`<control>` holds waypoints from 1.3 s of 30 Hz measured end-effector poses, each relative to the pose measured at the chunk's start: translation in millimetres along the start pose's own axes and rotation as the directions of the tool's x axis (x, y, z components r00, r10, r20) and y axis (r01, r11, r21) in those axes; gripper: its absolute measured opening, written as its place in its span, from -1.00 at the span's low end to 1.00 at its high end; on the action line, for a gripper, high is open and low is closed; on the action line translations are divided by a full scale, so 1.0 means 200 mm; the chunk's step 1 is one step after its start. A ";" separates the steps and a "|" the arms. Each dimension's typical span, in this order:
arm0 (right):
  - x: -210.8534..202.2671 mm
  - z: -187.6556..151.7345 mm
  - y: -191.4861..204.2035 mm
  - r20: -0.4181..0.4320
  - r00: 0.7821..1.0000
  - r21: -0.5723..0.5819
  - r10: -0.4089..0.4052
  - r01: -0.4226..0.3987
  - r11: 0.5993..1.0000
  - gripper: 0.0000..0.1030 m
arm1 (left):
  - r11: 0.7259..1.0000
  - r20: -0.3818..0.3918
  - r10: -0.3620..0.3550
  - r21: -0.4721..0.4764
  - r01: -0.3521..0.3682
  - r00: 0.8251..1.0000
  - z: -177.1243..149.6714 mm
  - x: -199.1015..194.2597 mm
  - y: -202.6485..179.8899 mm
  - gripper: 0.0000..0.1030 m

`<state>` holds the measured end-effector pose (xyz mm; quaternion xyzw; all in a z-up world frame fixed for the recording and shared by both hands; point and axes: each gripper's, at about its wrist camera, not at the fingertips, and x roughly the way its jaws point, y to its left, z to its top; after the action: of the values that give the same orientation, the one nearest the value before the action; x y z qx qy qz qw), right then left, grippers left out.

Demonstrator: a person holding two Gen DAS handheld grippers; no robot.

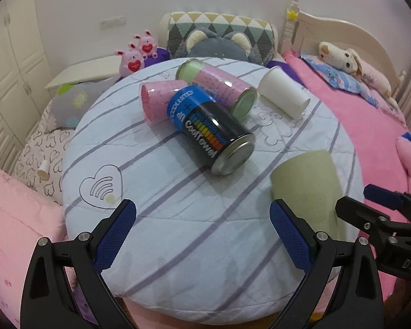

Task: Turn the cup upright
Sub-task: 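Bring the left gripper to the cup's base and grasp it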

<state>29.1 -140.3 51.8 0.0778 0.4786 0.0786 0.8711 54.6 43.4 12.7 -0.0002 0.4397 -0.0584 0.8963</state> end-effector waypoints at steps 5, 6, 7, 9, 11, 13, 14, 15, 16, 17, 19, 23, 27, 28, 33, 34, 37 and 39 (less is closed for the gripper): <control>0.00 0.00 -0.13 0.005 1.000 0.007 0.030 -0.030 1.000 0.54 | 0.999 0.010 0.022 -0.024 -0.022 1.000 0.01 -0.02 -0.10 0.99; 0.00 0.00 -0.15 0.007 0.999 0.004 0.033 -0.033 0.999 0.54 | 0.999 0.017 0.032 -0.024 -0.032 0.999 0.01 -0.02 -0.13 0.99; 0.01 0.01 -0.18 0.007 0.999 0.001 0.040 -0.040 0.999 0.54 | 0.999 0.021 0.039 -0.027 -0.039 0.999 0.02 -0.02 -0.15 0.99; 0.03 0.01 -0.23 0.005 0.998 0.004 0.056 -0.056 0.998 0.54 | 0.999 0.018 0.045 -0.031 -0.045 0.999 0.02 -0.03 -0.19 0.99; 0.03 0.02 -0.27 0.013 0.999 0.002 0.050 -0.050 0.999 0.54 | 0.999 0.010 0.028 -0.026 -0.027 1.000 0.03 -0.03 -0.24 0.99; 0.03 0.02 -0.31 0.029 0.998 -0.001 0.048 -0.048 0.999 0.54 | 1.000 -0.004 0.018 -0.014 -0.018 1.000 0.05 -0.02 -0.29 0.99; 0.04 0.02 -0.32 0.026 0.998 -0.005 0.057 -0.057 0.998 0.54 | 1.000 -0.008 0.019 -0.011 -0.019 1.000 0.05 -0.01 -0.31 0.99; 0.04 0.03 -0.34 0.024 0.997 -0.007 0.069 -0.069 0.998 0.54 | 1.000 -0.013 0.022 -0.007 -0.022 1.000 0.06 -0.01 -0.33 0.99; 0.05 0.03 -0.36 0.024 0.997 -0.004 0.075 -0.075 0.997 0.54 | 1.000 -0.017 0.026 -0.004 -0.026 1.000 0.06 0.00 -0.36 0.99; 0.05 0.04 -0.38 0.022 0.997 -0.003 0.075 -0.075 0.997 0.54 | 1.000 -0.022 0.029 -0.002 -0.029 0.999 0.07 0.00 -0.38 0.99; 0.06 0.04 -0.40 0.020 0.998 -0.005 0.067 -0.067 0.998 0.54 | 0.999 -0.035 0.032 0.007 -0.032 0.999 0.08 0.02 -0.43 0.99; 0.11 0.06 -0.48 0.009 0.998 0.002 0.064 -0.064 0.998 0.54 | 0.999 -0.056 0.043 0.022 -0.042 0.997 0.12 0.07 -0.50 0.99; 0.14 0.08 -0.55 -0.005 0.997 0.006 0.077 -0.077 0.997 0.54 | 0.999 -0.094 0.051 0.019 -0.049 0.994 0.15 0.13 -0.53 0.99; 0.15 0.08 -0.56 -0.009 0.997 0.006 0.077 -0.077 0.997 0.54 | 0.998 -0.102 0.058 0.019 -0.057 0.993 0.15 0.15 -0.54 0.99; 0.21 0.11 -0.61 -0.037 0.996 -0.005 0.082 -0.082 0.997 0.54 | 0.996 -0.161 0.089 0.017 -0.087 0.983 0.15 0.25 -0.57 0.99; 0.22 0.11 -0.62 -0.043 0.996 -0.007 0.084 -0.085 0.996 0.54 | 0.996 -0.171 0.094 0.012 -0.093 0.981 0.15 0.26 -0.57 0.99; 0.26 0.12 -0.63 -0.058 0.994 -0.009 0.090 -0.091 0.996 0.54 | 0.993 -0.218 0.113 -0.007 -0.117 0.969 0.15 0.32 -0.55 0.99; 0.28 0.12 -0.64 -0.061 0.993 -0.011 0.098 -0.099 0.995 0.54 | 0.994 -0.249 0.089 -0.042 -0.102 0.964 0.15 0.35 -0.53 0.99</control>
<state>87.0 -254.1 -7.4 0.0930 0.4996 0.1271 0.8518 109.7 -71.3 -18.6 0.0039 0.5488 -0.0027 0.8360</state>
